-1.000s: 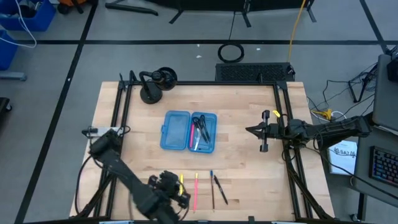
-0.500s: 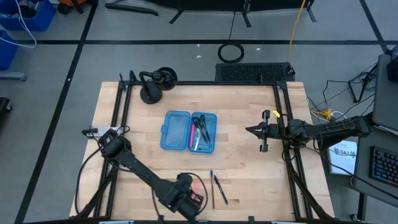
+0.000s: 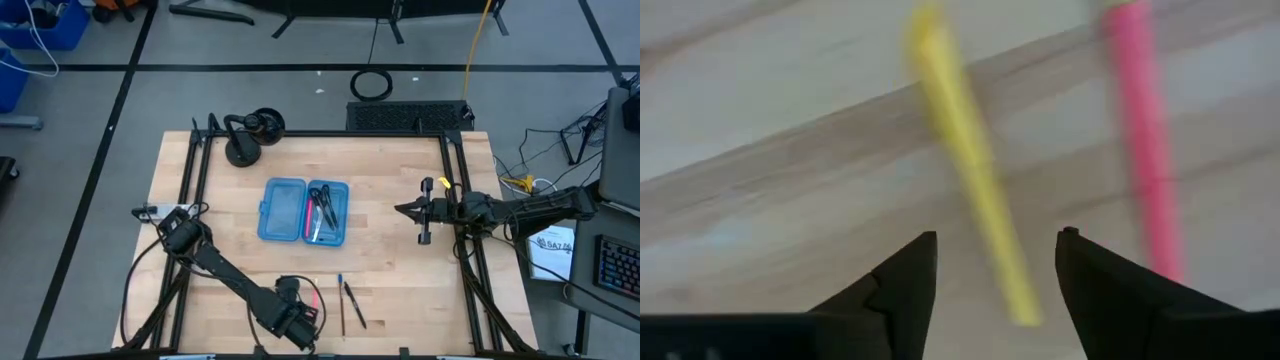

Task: Pick & place school supplies into a supply box
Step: Put the yellow pen into the blue supply box

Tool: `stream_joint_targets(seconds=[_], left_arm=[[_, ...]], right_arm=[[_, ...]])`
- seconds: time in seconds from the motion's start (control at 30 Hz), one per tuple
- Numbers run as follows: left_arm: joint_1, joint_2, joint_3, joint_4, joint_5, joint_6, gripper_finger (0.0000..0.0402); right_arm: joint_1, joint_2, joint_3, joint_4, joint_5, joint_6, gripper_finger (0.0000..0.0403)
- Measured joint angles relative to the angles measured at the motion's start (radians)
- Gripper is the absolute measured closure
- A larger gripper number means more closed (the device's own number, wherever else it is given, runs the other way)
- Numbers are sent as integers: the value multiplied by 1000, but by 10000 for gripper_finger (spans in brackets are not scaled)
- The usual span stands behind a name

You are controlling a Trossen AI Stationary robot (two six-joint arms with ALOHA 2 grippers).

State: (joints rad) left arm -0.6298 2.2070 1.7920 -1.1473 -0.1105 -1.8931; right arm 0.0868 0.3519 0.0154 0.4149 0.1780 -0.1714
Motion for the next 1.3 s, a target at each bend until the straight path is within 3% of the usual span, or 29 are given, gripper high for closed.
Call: stream_joint_targets(seconds=[0.27,0.67,0.9,1.1,1.23,1.3], left_arm=[[21,-8,-154,206,66,7,226],[23,-11,-235,242,119,14,316],[20,-13,-249,308,69,131,376],[23,-14,-248,330,46,137,374],[12,-51,-251,329,-74,119,379],[11,-81,-259,305,-185,119,381]], right_arm=[[0,0,0,-2,0,3,403],[0,0,0,-7,0,3,403],[0,7,0,-15,0,3,403],[0,9,0,-16,0,3,403],[0,9,0,-16,0,3,403],[0,9,0,-16,0,3,403]])
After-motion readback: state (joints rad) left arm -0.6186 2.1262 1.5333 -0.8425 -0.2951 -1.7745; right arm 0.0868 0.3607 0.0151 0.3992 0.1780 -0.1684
